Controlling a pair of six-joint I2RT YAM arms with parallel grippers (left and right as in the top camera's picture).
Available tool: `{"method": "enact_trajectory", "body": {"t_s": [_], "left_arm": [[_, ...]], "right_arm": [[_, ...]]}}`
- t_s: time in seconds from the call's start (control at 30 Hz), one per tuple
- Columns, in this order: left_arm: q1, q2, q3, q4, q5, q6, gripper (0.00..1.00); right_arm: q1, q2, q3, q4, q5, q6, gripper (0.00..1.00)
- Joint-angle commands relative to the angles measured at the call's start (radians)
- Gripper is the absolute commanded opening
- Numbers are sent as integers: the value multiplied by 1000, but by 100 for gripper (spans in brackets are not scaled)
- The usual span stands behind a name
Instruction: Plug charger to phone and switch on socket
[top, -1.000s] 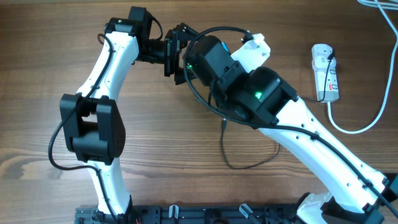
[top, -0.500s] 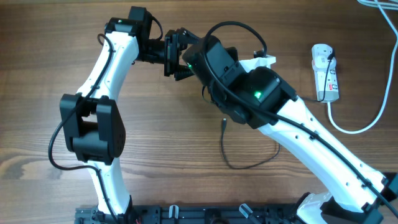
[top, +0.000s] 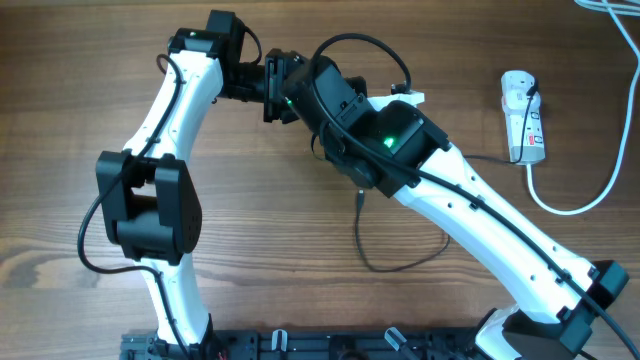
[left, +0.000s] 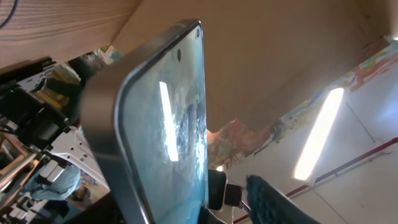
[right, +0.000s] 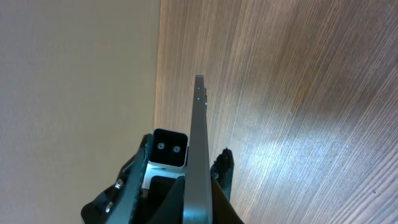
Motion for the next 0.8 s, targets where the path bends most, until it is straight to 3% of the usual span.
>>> {"method": "enact_trajectory", "body": {"t_s": [0.0, 0.53, 0.67, 0.77], "left_arm": [[0, -34, 19, -1, 22, -3, 49], [0, -34, 19, 0, 22, -3, 30], [0, -34, 19, 0, 22, -3, 30], [0, -34, 19, 0, 22, -3, 38]], "right_arm": [[0, 6, 15, 9, 10, 15, 5], [0, 6, 15, 38, 9, 14, 5], [0, 6, 15, 35, 10, 14, 5], [0, 6, 15, 35, 18, 14, 5]]}}
